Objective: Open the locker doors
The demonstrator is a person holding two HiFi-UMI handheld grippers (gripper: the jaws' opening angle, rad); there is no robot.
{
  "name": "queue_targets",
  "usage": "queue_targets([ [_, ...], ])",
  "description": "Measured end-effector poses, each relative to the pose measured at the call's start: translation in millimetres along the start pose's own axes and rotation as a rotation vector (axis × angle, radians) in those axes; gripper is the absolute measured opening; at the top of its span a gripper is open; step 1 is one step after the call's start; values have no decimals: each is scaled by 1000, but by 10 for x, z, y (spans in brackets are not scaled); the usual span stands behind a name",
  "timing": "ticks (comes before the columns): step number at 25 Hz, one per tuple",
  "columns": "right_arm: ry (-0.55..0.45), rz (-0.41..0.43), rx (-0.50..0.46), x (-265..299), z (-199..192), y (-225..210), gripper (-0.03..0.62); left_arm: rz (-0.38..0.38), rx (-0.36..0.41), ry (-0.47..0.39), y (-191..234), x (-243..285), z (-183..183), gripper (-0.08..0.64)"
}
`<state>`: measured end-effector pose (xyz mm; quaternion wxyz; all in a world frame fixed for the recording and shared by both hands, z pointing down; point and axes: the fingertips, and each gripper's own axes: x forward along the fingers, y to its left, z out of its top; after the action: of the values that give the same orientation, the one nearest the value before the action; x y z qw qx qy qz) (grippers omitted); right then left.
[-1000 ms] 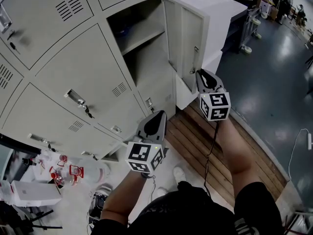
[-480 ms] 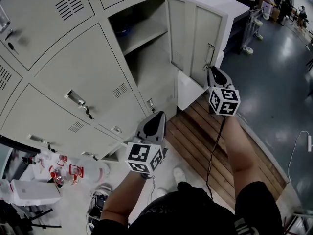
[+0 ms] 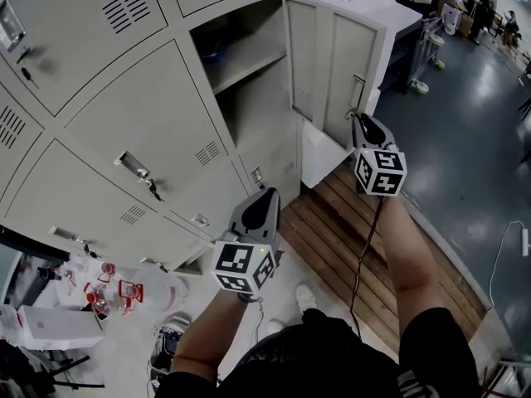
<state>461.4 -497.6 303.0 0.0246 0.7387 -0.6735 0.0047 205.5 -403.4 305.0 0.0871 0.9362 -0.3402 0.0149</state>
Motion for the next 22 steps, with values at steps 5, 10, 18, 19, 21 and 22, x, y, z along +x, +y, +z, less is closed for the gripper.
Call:
queue_targets([
  [5, -50, -12, -22, -209, 169, 115, 2, 2, 4, -13, 2, -155, 63, -2],
  [10, -62, 37, -60, -492, 319, 437, 1, 9, 9, -25, 2, -394, 110, -2],
  [18, -21, 120, -66, -1130, 321, 1118, 0, 34, 16, -44, 16, -1024, 136, -2],
  [19, -18, 127, -62, -1217, 317, 1202, 0, 36, 17, -46, 16, -1118, 129, -2],
  [21, -12, 142, -60, -1382, 308, 1374, 0, 42, 18, -45, 21, -1311, 100, -2],
  [22, -8, 150, -61, -1464, 301, 1460, 0, 44, 17, -42, 21, -1410, 76, -2],
])
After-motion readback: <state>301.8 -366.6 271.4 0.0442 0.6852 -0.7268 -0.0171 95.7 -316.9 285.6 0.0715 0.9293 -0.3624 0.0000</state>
